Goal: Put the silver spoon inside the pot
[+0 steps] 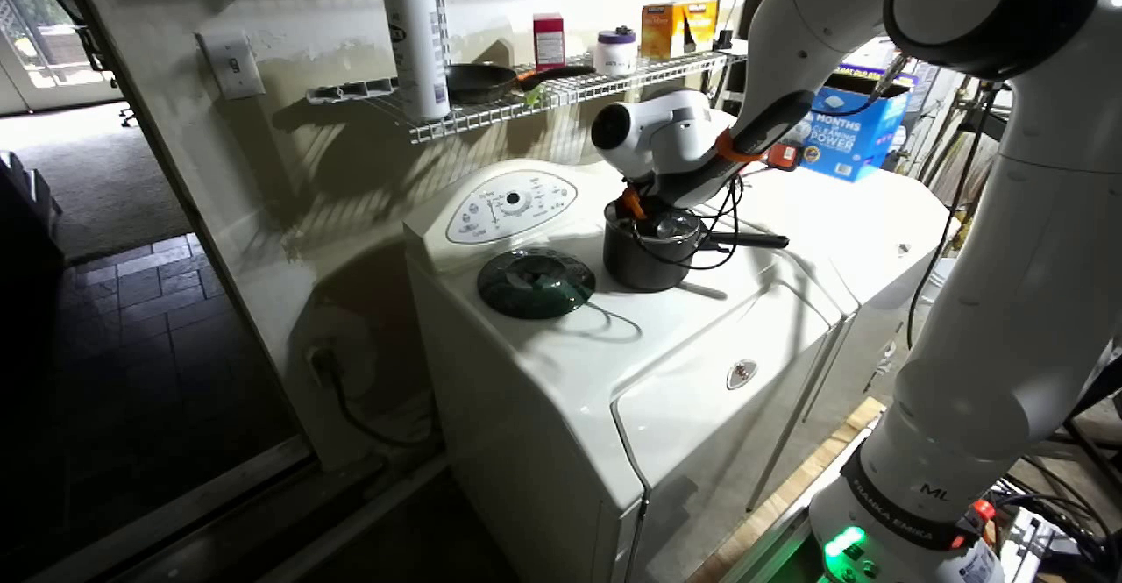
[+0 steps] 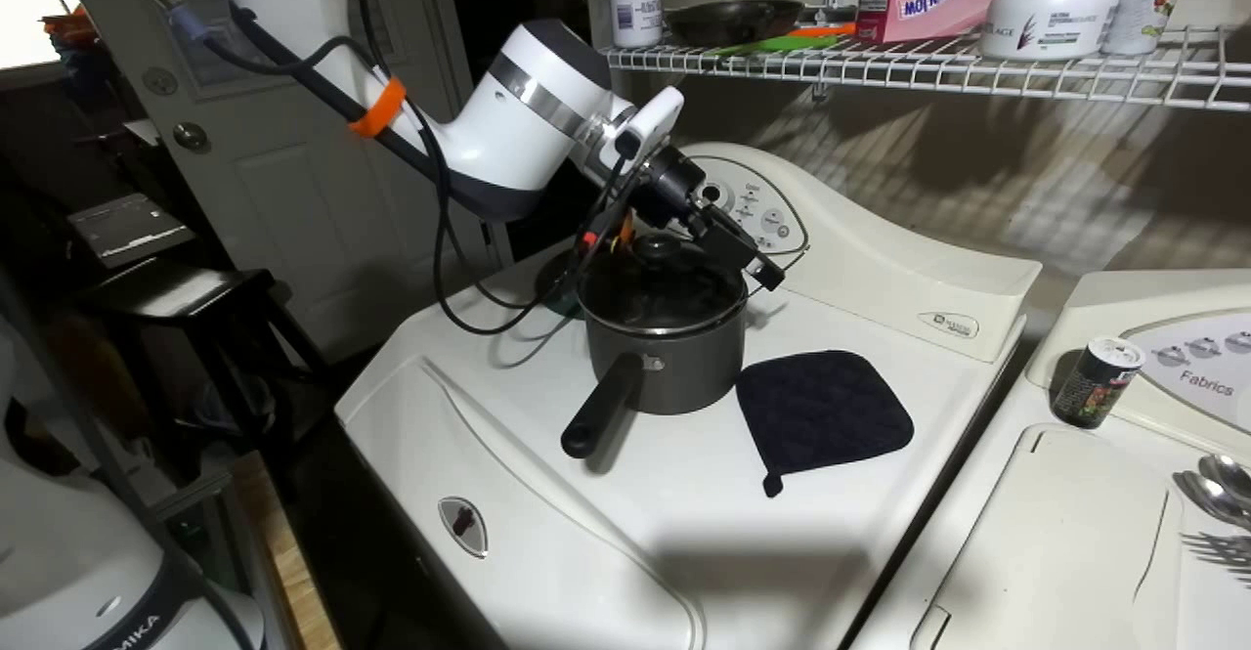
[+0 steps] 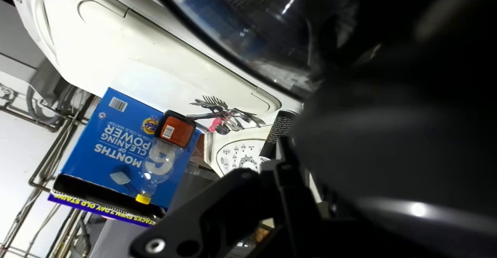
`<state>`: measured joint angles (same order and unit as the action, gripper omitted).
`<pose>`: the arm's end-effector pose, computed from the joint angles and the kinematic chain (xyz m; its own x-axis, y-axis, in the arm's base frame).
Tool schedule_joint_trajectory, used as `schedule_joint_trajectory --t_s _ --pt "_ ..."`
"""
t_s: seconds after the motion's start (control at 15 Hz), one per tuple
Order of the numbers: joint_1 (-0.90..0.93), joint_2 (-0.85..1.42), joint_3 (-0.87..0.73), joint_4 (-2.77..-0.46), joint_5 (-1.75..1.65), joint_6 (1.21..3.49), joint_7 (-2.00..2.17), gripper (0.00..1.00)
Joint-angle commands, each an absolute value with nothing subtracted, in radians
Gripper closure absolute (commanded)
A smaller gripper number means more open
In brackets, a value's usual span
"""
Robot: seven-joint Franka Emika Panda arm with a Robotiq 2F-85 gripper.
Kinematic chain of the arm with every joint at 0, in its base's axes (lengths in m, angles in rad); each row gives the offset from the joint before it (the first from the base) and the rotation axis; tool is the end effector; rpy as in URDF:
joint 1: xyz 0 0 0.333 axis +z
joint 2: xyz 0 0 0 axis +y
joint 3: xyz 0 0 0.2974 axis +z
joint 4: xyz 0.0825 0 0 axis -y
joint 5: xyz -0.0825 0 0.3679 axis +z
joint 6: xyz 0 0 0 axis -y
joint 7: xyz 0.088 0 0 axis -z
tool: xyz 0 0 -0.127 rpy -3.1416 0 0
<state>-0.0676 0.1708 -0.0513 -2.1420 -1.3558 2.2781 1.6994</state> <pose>0.5548 -0.1047 0.3176 0.5330 -0.3516 0.7696 -0.7989 -0.5088 0.3208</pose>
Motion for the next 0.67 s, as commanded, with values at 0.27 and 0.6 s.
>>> schedule_joint_trajectory --t_s 0.27,0.6 --pt "-0.071 0.163 -0.052 -2.141 -1.328 2.306 1.668 0.27" --pt "-0.074 0.141 -0.054 -2.148 -1.326 2.332 1.665 0.00"
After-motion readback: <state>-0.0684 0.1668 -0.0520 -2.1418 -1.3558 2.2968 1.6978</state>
